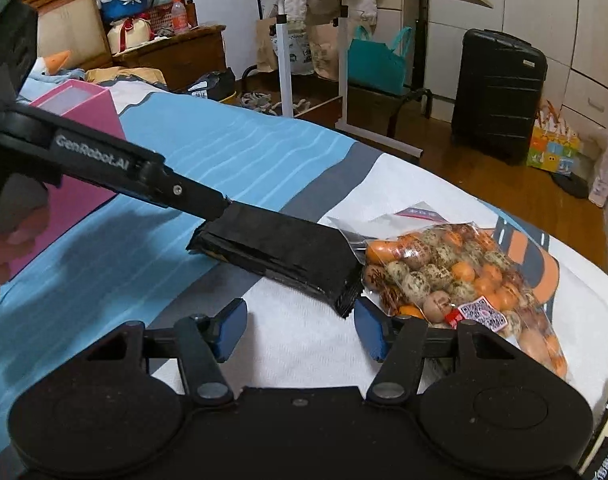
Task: Organize snacks
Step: 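Reach the left tool to the black packet and grasp it, then lift and carry the black packet in the left tool over the box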
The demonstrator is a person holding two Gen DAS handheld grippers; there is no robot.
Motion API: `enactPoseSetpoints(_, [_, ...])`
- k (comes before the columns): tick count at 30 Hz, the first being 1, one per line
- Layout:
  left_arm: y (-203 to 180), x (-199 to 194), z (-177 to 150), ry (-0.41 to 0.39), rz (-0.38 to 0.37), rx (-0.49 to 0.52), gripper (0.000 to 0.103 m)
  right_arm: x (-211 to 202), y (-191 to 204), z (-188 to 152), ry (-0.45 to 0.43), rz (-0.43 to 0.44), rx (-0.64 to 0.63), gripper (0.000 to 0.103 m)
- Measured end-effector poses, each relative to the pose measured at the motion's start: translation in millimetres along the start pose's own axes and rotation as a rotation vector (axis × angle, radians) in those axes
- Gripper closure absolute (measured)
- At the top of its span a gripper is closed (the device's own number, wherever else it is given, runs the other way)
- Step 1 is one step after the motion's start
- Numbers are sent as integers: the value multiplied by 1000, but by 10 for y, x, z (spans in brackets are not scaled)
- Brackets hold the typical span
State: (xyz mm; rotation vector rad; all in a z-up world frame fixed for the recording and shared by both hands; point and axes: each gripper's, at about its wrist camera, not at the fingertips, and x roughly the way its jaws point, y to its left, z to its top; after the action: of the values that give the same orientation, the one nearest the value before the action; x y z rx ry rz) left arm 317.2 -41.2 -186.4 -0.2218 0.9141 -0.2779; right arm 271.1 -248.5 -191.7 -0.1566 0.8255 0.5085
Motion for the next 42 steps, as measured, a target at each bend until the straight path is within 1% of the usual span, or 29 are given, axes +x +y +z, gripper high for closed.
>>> enactPoseSetpoints(2, [11,63,25,15,-23,-15,48,25,-9,3,-9,0,16,39])
enactPoseSetpoints(3, [17,97,33,23,-52,-25,51,41,-5,4,-11,-4,19,39])
enactPoseSetpoints(5, [24,170,15,52,-98,-37,62,72,32,15,-8,-19,10,39])
enactPoseSetpoints(6, [24,214,-10,71,-100,-42,64,92,62,27,-5,-30,0,39])
enactPoseSetpoints(10, [35,220,-43,75,-111,-66,66,108,146,36,-1,-64,-20,44])
enactPoseSetpoints(14, [-12,146,-39,117,-99,-61,66,66,225,44,2,-74,-19,45])
enactPoseSetpoints(17, [4,66,-42,159,-59,-103,66,-12,329,-37,-5,-44,-38,45])
enactPoseSetpoints(21, [3,-15,-117,171,-32,-101,66,-98,500,-141,7,-33,-83,43])
enactPoseSetpoints(23, [34,10,-132,184,-43,-115,66,-107,517,-163,10,-49,-87,39])
enactPoseSetpoints(25, [72,36,-145,188,-50,-132,67,-107,478,-148,21,-50,-47,39])
enactPoseSetpoints(27, [98,47,-158,190,-61,-129,67,-108,437,-117,30,-46,-31,35])
enactPoseSetpoints(28, [107,51,-155,192,-68,-126,67,-99,432,-103,32,-58,-44,30])
enactPoseSetpoints(29, [126,58,-151,195,-76,-132,67,-78,429,-86,37,-67,-66,29])
enactPoseSetpoints(31, [162,71,-148,201,-92,-148,67,-20,439,-70,44,-43,-114,29])
enactPoseSetpoints(32, [167,71,-146,202,-96,-149,68,3,441,-69,37,-28,-118,27])
enactPoseSetpoints(33, [171,72,-144,205,-100,-149,68,35,451,-69,38,-21,-116,27])
enactPoseSetpoints(35, [163,54,-143,215,-106,-147,68,68,491,-62,23,-33,-116,28])
enactPoseSetpoints(38, [116,10,-158,238,-117,-119,68,37,526,-59,15,-60,-59,32])
enactPoseSetpoints(39, [102,-15,-166,239,-115,-111,67,14,544,-63,18,-60,-50,32])
enactPoseSetpoints(41, [72,-85,-187,237,-122,-89,61,-27,589,-79,19,-58,-40,32])
enactPoseSetpoints(42, [63,-108,-194,240,-128,-81,60,-45,605,-91,24,-60,-30,32])
